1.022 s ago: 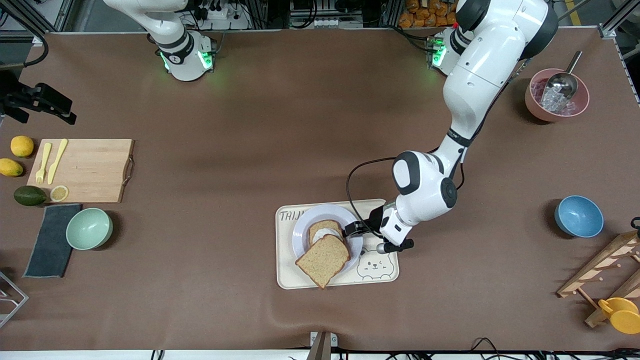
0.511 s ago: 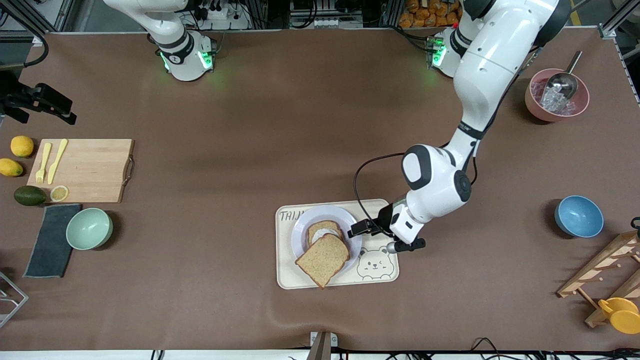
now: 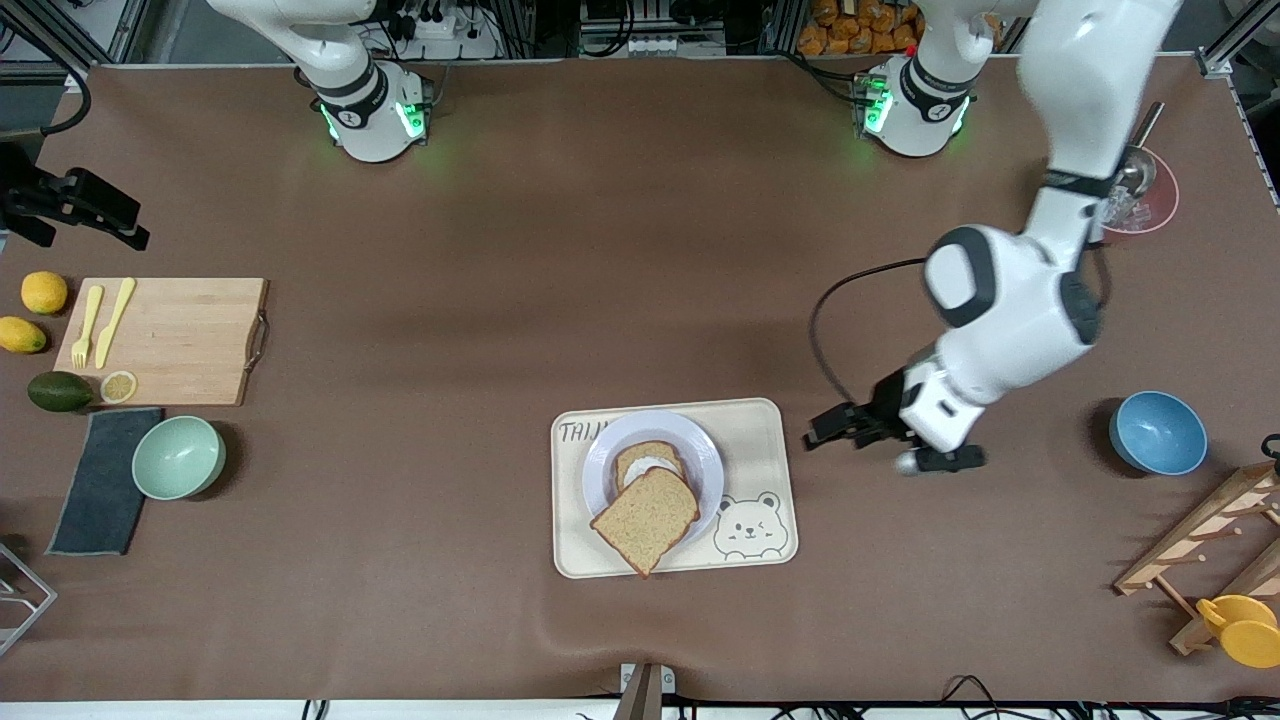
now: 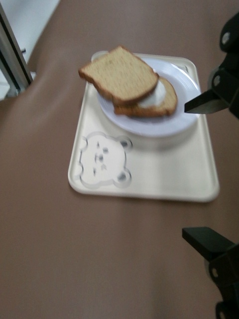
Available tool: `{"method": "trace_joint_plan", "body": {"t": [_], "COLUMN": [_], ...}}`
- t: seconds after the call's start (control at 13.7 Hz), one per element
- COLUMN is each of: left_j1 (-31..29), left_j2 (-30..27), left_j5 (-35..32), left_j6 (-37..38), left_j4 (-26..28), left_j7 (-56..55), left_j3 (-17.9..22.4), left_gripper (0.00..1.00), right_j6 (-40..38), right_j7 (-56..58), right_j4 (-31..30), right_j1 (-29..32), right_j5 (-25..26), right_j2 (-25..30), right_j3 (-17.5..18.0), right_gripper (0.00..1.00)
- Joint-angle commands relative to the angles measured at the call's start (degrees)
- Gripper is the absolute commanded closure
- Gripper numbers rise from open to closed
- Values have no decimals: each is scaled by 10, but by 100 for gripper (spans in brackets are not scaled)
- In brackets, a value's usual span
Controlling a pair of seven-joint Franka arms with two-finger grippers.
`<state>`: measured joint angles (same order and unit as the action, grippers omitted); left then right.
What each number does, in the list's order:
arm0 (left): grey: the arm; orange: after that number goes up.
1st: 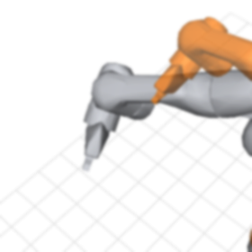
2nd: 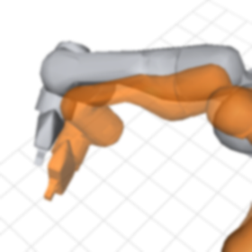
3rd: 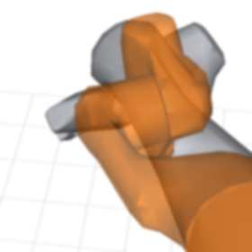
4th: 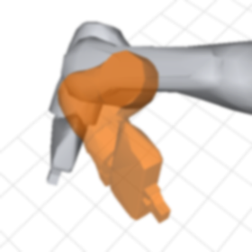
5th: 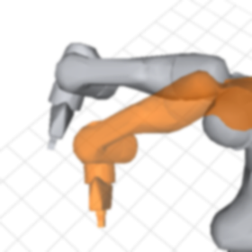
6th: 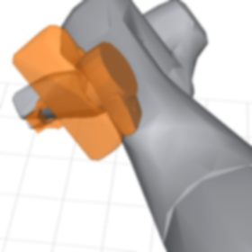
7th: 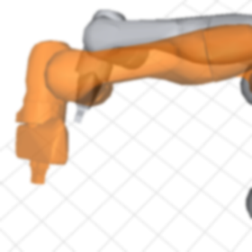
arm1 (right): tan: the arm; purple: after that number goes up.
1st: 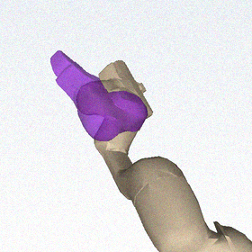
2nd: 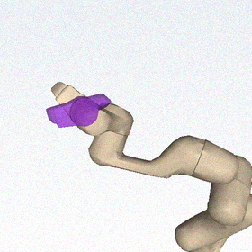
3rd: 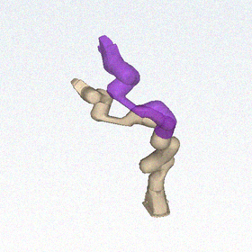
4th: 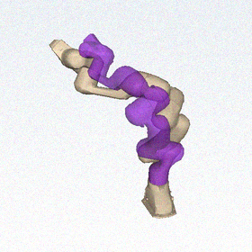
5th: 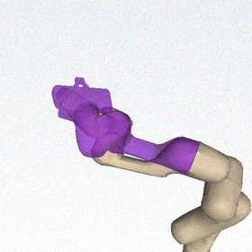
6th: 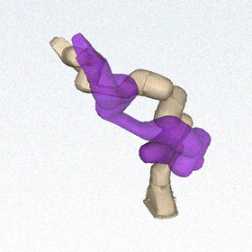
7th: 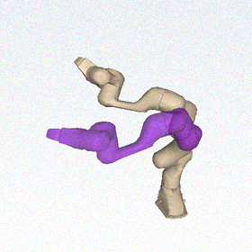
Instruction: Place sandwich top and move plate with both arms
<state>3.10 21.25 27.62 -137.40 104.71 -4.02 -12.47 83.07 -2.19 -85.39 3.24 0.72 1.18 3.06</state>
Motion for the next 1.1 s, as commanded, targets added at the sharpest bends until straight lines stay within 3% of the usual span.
{"method": "trace_joint_plan", "body": {"t": [0.0, 0.22, 0.44, 0.58, 0.66, 0.88, 1.02], "left_j1": [-60, -120, -163, -159, -136, -9, 2], "left_j2": [-94, -167, -241, -270, -281, -276, -274], "left_j5": [-93, -171, -199, -216, -233, -243, -244], "left_j6": [125, 242, 320, 357, 376, 422, 454], "left_j4": [35, 35, 43, 37, 31, -31, -66], "left_j7": [-8, 1, -2, 1, 2, 4, 2], "left_j3": [-4, -4, -11, -11, 1, 128, 127], "left_gripper": [0, 0, 0, 0, 0, 0, 0], "right_j6": [4, 3, 3, 3, 3, 3, 3], "right_j7": [-8, -8, -8, -8, -7, -8, -8], "right_j4": [-4, -4, -4, -4, -4, -4, -4], "right_j1": [7, 7, 7, 7, 7, 6, 5], "right_j5": [-10, -10, -10, -10, -10, -10, -10], "right_j2": [3, 3, 3, 3, 3, 3, 3], "right_j3": [5, 5, 5, 6, 5, 6, 5], "right_gripper": [0, 0, 0, 0, 0, 0, 0]}}
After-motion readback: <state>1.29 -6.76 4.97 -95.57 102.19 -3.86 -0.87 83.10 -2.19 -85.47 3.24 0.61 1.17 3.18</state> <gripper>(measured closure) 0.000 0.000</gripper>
